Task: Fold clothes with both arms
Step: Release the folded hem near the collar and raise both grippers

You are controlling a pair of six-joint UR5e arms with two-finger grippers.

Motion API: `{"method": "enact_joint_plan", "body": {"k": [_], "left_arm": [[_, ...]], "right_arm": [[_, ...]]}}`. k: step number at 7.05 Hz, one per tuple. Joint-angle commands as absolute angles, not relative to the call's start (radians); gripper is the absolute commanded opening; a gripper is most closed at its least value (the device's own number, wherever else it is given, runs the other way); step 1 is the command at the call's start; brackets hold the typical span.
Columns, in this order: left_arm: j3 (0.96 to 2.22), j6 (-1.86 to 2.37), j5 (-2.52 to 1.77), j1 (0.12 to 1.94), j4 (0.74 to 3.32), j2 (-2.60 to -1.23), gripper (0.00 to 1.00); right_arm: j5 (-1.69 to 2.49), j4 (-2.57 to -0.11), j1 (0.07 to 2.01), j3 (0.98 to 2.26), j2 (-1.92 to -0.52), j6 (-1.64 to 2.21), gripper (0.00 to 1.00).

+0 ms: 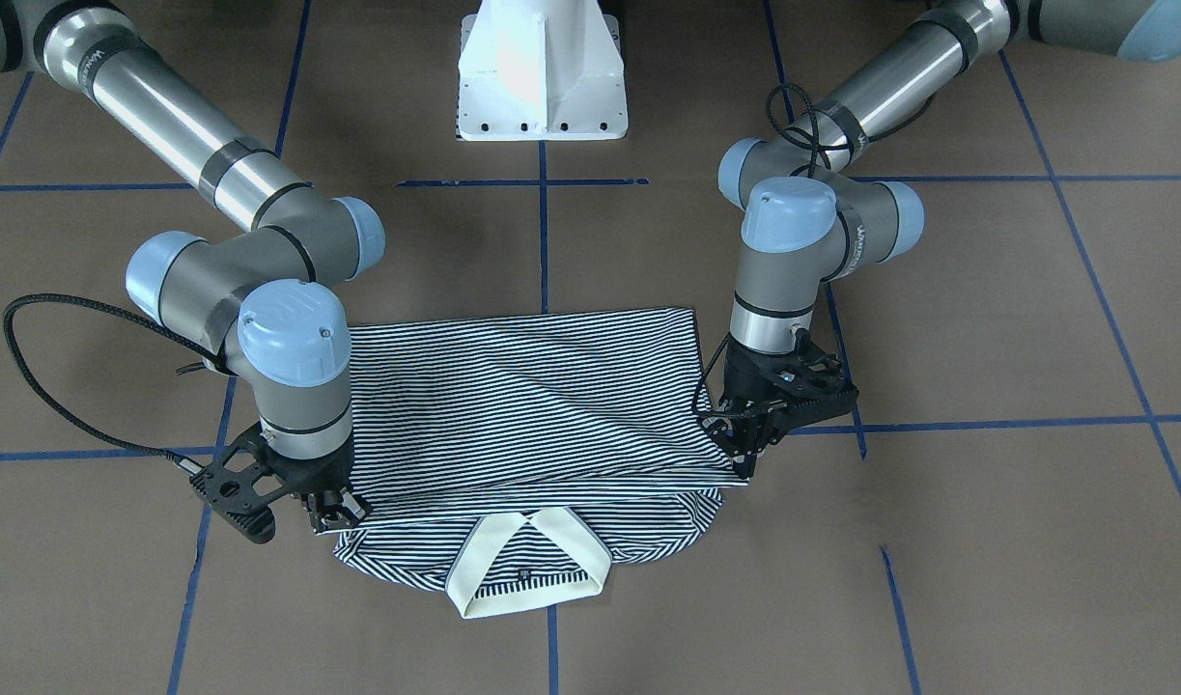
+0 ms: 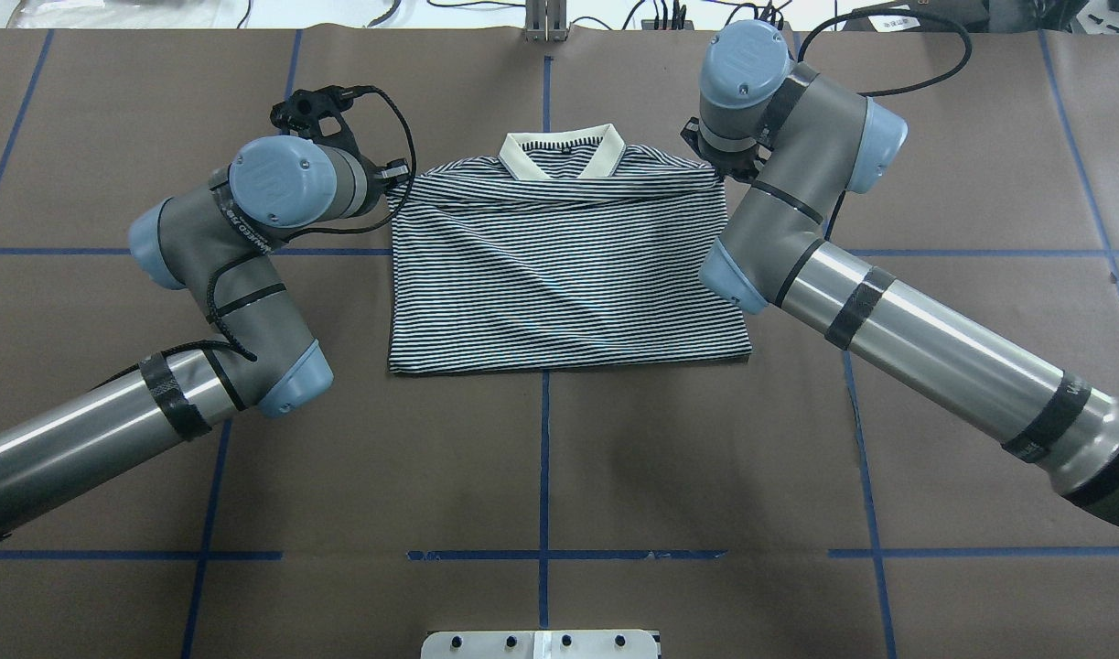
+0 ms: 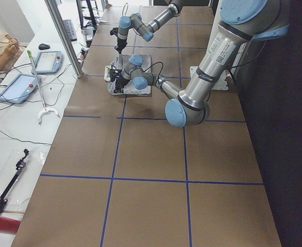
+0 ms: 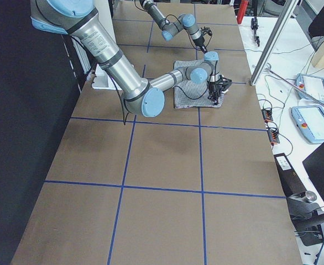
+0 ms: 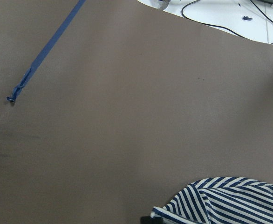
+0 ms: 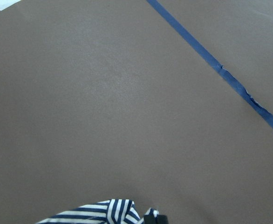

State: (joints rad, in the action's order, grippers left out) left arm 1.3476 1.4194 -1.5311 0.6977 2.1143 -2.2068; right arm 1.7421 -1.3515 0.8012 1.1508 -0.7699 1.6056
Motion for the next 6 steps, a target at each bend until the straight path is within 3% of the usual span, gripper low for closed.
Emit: {"method": "enact_joint_plan", "body": {"k": [1,2,4,5,6], "left_arm": [[1.316,1.419,-1.531,0.696,2.131,-2.226,0.0],[1.316,1.419,-1.532,0.693,2.131,-2.226,0.0],[1.316,1.42,-1.534,0.692,2.195,-2.217,0.06],[1.315,1.42,-1.535,0.693,2.216,-2.212,0.12],[1.315,1.419,-1.537,0.693,2.217,-2.212,0.3]], "right_arm": [[1.74,-1.338,0.792,1.144,-0.767,1.605,0.09],[1.735,-1.318,0.779,1.144,-0.769,1.605,0.13],[1.697,-1.318,0.759,1.143,-0.773,1.609,0.36],[1.695,-1.316,0.761,1.144,-0.772,1.614,0.43],[1.7,-1.316,0.775,1.153,-0.77,1.612,0.64]]}}
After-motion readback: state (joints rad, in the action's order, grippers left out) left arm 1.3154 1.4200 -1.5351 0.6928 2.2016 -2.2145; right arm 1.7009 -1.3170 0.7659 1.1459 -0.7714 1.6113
